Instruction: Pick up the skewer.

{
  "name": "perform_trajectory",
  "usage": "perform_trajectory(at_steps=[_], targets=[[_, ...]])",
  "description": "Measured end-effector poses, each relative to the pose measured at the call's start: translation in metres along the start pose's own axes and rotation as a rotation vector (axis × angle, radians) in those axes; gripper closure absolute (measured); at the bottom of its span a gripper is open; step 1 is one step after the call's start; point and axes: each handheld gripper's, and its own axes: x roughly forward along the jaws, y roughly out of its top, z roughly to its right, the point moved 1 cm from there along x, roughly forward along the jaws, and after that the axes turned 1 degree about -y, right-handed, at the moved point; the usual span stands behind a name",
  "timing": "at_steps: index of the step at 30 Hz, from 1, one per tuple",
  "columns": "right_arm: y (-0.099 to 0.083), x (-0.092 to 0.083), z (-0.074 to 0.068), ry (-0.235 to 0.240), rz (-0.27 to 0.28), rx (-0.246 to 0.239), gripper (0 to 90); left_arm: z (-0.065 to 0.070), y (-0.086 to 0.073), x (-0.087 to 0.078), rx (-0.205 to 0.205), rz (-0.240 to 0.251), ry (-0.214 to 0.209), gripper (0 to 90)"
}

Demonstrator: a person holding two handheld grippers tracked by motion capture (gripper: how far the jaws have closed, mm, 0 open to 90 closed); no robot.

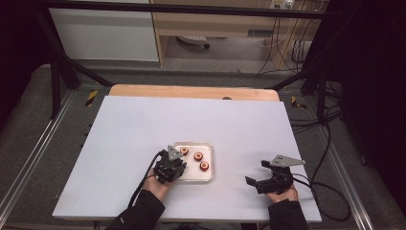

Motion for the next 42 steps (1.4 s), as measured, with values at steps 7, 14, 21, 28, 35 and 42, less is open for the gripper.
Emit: perform_trajectory(at_steps=[7,14,21,28,35,42], targets=[[0.000,0.000,0.000,0.001,-0.001,0.000,1.5,0.000,-0.002,0.000,-0.015,0.012,0.027,85.5],[0.000,0.000,0.000,0.000,-0.002,-0.004,1.5,-0.002,-0.003,-0.002,-0.015,0.035,0.013,87.9],[0.000,-0.001,0.000,0.002,0.006,-0.006,1.6,-0.009,-0.003,-0.016,-0.003,0.088,-0.020,88.1],[0.005,0.002,-0.009,-0.018,-0.014,-0.056,1.6,-0.015,-0.005,-0.027,0.063,0.093,-0.067,88.1],[0.014,0.008,-0.023,-0.031,-0.039,-0.132,1.6,-0.012,-0.001,-0.033,0.129,0.097,-0.132,88.1],[0.024,0.017,-0.039,-0.035,-0.062,-0.244,2.1,-0.006,0.002,-0.038,0.183,0.100,-0.166,88.1]])
